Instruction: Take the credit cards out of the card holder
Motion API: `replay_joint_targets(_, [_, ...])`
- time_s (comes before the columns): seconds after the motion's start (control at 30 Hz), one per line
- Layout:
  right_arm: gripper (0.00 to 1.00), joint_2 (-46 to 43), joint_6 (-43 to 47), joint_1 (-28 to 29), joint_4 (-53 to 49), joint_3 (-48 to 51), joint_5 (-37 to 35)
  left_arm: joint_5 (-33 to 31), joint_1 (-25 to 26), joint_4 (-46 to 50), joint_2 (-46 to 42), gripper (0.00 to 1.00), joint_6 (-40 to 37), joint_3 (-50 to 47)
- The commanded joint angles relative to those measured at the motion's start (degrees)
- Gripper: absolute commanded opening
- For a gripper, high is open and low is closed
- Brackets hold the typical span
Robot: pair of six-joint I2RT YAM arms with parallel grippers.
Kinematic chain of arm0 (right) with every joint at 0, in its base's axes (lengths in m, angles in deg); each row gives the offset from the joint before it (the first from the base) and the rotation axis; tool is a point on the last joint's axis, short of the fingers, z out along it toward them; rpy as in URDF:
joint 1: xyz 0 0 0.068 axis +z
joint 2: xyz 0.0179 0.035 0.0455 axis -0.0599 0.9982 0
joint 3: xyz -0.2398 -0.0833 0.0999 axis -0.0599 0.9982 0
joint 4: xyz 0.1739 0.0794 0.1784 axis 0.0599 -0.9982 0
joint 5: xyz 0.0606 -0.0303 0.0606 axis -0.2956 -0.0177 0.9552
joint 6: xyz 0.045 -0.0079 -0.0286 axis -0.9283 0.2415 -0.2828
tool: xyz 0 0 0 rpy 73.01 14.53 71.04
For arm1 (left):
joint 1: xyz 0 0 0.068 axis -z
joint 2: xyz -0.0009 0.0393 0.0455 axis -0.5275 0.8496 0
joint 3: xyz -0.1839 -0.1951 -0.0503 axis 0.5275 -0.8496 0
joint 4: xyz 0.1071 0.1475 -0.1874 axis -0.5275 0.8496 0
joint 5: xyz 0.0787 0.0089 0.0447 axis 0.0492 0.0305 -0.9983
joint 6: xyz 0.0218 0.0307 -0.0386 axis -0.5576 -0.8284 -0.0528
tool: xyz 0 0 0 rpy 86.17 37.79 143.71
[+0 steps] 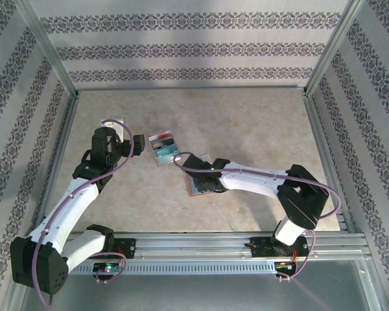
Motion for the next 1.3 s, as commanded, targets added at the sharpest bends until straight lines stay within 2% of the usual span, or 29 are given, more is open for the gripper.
replay_joint_targets(0.0, [0.37, 2.8, 1.2, 0.9, 0.1, -2.8, 1.5, 0.8, -0.7, 0.4, -0.4, 0.99, 0.7, 1.4])
replay_joint_targets(0.23, [0.54, 7.0, 1.4, 0.9, 0.9, -3.7, 3.8, 0.8, -0.6, 0.3, -0.1, 0.99, 0.8, 1.2])
replay_joint_targets(0.67, [0.66, 8.4, 0.7, -0.2, 4.5, -1.3, 8.6, 1.6, -0.6, 0.5, 0.3, 0.99, 1.0, 1.5])
replay_joint_targets(0.7, [0.66, 8.4, 0.8, -0.2, 4.7, -1.0, 8.7, 1.6, -0.6, 0.6, 0.3, 0.99, 1.0, 1.6])
replay_joint_targets(0.77, [0.54, 8.3, 0.7, -0.5, 5.2, -0.5, 9.0, 2.0, -0.6, 0.8, 0.3, 0.99, 1.1, 1.7])
replay_joint_targets(0.9, [0.47, 8.4, 0.5, -1.1, 4.5, -0.1, 8.1, 3.8, -0.6, 0.9, 0.4, 0.99, 1.9, 2.1])
replay_joint_targets(1.03, [0.26, 6.6, 0.0, -1.7, 4.2, 0.9, 6.1, 7.5, -0.4, 0.4, 0.3, 1.00, 4.5, 2.0])
replay_joint_targets(1.17, [0.24, 3.5, -0.2, -2.1, 3.5, 1.5, 2.8, 8.5, 1.5, 0.2, -0.3, 1.00, 7.1, 1.1])
replay_joint_targets(1.27, [0.29, 1.9, -0.3, -2.3, 2.9, 1.7, 0.6, 5.2, 5.4, 1.7, -0.5, 1.00, 6.9, 0.7])
